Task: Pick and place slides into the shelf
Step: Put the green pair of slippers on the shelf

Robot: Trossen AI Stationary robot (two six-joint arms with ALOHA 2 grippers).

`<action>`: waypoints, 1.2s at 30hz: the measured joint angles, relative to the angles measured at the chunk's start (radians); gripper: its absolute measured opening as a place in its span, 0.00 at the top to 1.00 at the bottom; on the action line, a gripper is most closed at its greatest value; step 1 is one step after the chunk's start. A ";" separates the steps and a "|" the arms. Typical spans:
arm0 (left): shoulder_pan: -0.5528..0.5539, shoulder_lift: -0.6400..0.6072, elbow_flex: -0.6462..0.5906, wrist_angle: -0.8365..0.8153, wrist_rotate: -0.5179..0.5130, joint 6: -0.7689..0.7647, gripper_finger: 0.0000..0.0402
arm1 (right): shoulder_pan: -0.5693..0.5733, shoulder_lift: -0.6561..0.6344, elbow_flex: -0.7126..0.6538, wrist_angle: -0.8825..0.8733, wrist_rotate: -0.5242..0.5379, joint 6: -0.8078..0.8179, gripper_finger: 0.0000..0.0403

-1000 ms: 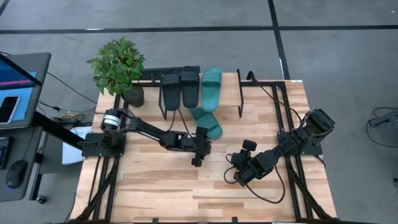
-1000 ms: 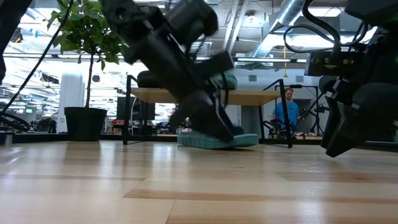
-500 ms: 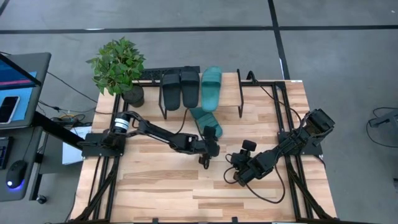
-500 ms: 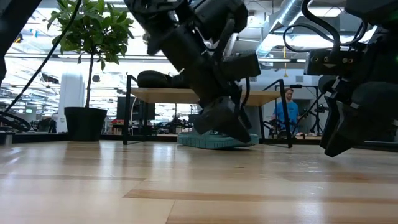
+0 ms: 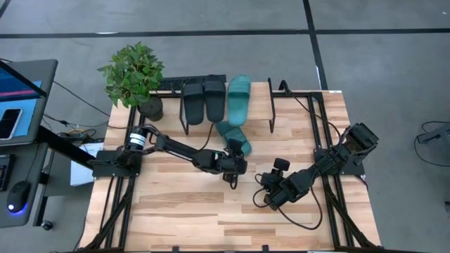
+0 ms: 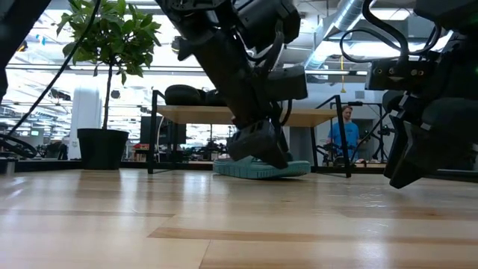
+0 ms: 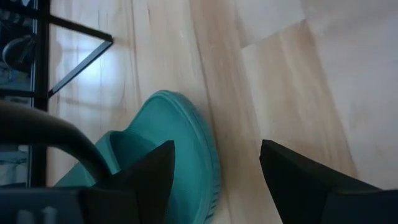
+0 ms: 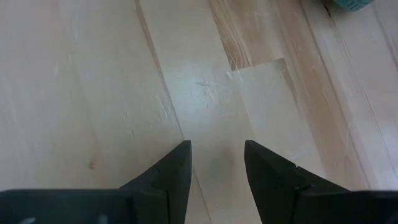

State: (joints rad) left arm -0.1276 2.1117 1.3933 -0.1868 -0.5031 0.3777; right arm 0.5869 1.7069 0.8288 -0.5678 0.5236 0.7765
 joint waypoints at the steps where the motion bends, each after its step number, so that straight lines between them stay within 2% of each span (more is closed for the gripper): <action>1: 0.004 0.000 0.000 -0.001 0.004 -0.004 0.44 | 0.000 0.000 0.000 0.000 0.000 0.000 0.65; 8: 0.030 0.002 0.000 -0.005 0.012 -0.017 0.44 | 0.000 0.000 0.000 0.000 0.000 -0.001 0.65; 16: 0.062 0.005 0.000 -0.033 0.106 -0.082 0.44 | 0.000 0.000 0.000 0.000 0.000 -0.001 0.65; 21: 0.069 0.039 0.005 -0.038 0.127 -0.137 0.45 | 0.000 0.000 0.000 0.000 0.000 -0.001 0.65; 26: 0.068 0.074 0.007 -0.012 0.105 -0.149 0.48 | 0.000 0.000 0.000 0.001 0.000 -0.001 0.65; 31: 0.062 0.076 0.006 -0.049 0.118 -0.242 0.62 | 0.000 0.000 0.000 0.001 0.000 -0.001 0.65; 36: 0.042 0.077 0.006 -0.078 0.113 -0.343 0.92 | 0.000 0.000 0.000 0.000 0.000 0.000 0.65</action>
State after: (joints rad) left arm -0.0855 2.1883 1.3998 -0.2652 -0.3905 0.0345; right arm 0.5869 1.7069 0.8291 -0.5676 0.5233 0.7767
